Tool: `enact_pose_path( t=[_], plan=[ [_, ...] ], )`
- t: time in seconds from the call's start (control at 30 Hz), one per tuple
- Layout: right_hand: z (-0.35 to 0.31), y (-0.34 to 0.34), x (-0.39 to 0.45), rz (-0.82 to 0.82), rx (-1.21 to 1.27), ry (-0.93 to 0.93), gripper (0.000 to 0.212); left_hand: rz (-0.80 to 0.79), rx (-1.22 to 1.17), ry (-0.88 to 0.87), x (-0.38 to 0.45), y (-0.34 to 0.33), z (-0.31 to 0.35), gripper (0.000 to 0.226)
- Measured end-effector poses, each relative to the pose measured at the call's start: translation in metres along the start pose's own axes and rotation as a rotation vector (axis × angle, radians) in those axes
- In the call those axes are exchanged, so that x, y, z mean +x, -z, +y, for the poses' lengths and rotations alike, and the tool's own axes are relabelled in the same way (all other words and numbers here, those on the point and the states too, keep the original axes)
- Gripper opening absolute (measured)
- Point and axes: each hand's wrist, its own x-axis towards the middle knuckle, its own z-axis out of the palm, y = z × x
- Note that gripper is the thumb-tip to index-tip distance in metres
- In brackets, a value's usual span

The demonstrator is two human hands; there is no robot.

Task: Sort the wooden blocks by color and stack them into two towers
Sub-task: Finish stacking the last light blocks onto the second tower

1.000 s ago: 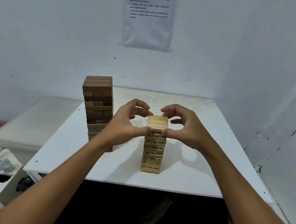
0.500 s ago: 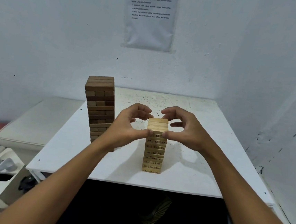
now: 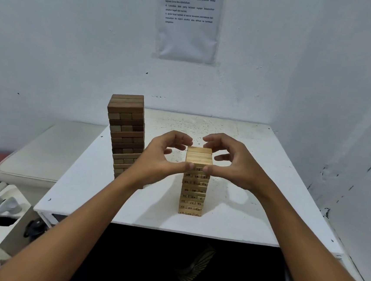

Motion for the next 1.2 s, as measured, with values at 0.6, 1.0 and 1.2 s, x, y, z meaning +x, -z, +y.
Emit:
enact_pose_path(
  t=[0.6, 1.0, 1.2],
  plan=[
    [0.000, -0.046, -0.032, 0.031, 0.314, -0.225, 0.093, -0.066, -0.195, 0.157, -0.032, -0.048, -0.005, 0.101],
    [-0.007, -0.048, -0.035, -0.007, 0.341, -0.256, 0.085, -0.062, -0.223, 0.163, -0.033, -0.049, 0.001, 0.102],
    [-0.008, -0.051, -0.035, 0.002, 0.347, -0.258, 0.085, -0.087, -0.277, 0.176, -0.031, -0.050, -0.002, 0.112]
  ],
)
